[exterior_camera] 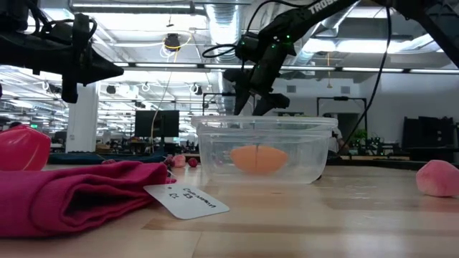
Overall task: Pick and placing Produce into tupperware
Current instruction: Put the red strawberry into the transparent bin
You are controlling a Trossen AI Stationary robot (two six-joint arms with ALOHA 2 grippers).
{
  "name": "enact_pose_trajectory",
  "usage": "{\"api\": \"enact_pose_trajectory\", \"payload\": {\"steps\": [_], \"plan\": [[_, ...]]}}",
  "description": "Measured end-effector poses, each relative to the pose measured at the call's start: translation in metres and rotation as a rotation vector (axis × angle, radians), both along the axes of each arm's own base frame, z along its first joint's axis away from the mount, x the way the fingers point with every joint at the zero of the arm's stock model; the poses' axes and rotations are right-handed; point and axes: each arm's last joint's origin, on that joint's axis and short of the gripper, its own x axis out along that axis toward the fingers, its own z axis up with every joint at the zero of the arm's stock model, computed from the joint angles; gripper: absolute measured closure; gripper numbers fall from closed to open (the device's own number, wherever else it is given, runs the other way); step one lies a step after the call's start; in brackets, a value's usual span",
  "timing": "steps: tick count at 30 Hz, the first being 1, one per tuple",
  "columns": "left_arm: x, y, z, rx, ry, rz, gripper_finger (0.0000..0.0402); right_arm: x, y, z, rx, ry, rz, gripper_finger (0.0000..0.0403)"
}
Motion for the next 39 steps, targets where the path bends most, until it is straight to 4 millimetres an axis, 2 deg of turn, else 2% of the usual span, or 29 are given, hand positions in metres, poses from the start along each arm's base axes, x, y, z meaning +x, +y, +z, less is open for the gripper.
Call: {"api": "enact_pose_trajectory", "payload": {"steps": [5, 8, 14, 21, 28, 39], "plan": [[0.000, 0.000, 0.000, 0.000, -0.002, 0.001, 0.0401, -0.004, -0.008, -0.003, 0.035, -0.004, -0.045, 0.0139], [0.000, 0.000, 0.000, 0.000, -0.001, 0.000, 0.0401, -0.005, -0.018, -0.020, 0.063, 0.031, -0.072, 0.0139], [0.000, 0.000, 0.000, 0.001, 0.000, 0.001, 0.0401, 0.002, -0.024, -0.044, 0.091, 0.068, -0.026, 0.0139], [0.000, 0.001, 0.000, 0.004, 0.005, 0.024, 0.0401, 0.003, -0.033, -0.038, 0.061, 0.034, -0.039, 0.0139], [0.000, 0.001, 0.000, 0.004, 0.005, 0.024, 0.0401, 0.008, -0.026, -0.040, 0.063, 0.032, -0.024, 0.0139], [-0.001, 0.001, 0.000, 0.012, 0.012, 0.031, 0.0401, 0.012, -0.019, -0.040, 0.019, 0.064, -0.130, 0.0139]]}}
